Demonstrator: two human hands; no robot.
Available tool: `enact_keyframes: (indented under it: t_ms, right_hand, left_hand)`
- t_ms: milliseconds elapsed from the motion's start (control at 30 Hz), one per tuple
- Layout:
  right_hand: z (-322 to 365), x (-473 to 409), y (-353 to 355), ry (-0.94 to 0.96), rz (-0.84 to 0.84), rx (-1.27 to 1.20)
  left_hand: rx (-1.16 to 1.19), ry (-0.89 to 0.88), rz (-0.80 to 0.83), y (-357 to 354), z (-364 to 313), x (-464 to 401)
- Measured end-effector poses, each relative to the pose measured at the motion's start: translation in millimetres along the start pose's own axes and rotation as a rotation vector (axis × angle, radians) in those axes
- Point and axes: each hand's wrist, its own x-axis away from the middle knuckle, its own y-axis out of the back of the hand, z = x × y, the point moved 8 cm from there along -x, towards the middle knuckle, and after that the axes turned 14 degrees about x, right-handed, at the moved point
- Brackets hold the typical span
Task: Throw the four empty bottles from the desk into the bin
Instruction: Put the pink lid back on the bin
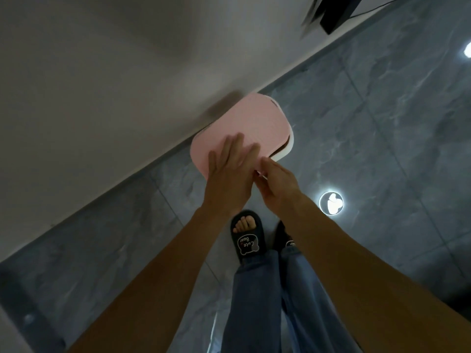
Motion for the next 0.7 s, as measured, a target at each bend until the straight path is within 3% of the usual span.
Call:
enact_keyframes:
  t_ms: [400, 700]
  right_hand:
    - [-13.2, -18.7, 13.3, -0.127, -0.232, 0.053]
    - [-20.4, -34.7, 16.1, -0.054, -0.141, 0.120]
  left_hand:
    - [-0.009, 0.001, -0.049, -23.5, 14.3, -4.1]
    - [-0.095, -0.004, -0.075, -27.1, 20.8, -6.5]
